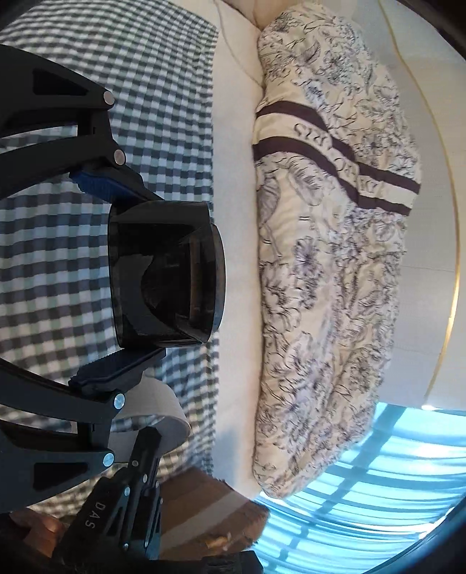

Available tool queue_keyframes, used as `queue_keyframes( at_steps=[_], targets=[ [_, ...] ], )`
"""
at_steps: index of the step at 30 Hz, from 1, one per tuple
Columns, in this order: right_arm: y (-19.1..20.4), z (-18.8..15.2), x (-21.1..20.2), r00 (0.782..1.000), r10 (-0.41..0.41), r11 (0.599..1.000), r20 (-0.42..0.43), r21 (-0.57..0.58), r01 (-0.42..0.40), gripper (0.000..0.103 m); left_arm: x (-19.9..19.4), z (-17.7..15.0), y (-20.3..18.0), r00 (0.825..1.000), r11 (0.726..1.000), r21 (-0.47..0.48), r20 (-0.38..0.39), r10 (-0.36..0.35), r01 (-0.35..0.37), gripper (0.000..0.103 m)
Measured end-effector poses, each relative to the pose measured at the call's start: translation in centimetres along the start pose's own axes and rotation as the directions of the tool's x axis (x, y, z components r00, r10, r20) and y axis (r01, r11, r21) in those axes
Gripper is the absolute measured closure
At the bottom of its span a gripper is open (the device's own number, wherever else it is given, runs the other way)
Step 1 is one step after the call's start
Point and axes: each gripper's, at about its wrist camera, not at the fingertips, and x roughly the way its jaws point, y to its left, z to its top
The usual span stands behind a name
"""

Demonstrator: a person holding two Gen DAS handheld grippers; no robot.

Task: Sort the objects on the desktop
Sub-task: 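Lift and carry the black case and tape roll over the cardboard box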

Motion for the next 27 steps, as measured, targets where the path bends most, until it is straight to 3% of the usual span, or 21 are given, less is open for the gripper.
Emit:
queue_keyframes(
  at_steps=[12,27],
  targets=[
    [1.8,0.5,-9.8,0.991,-0.025,1.0,0.131,0.003,0.025,0.099,-10.0,2.3,-1.8,0.992,1.0,0.001,0.126,0.005,-0.005,0.029],
    [4.2,-1.2,-20.8,0.964,-0.045,0.998,0.261,-0.019,0.052,0.099,-21.6,2.1,-4.4,0.969,1.0,0.01,0.245,0.005,-0.007,0.029]
  ],
)
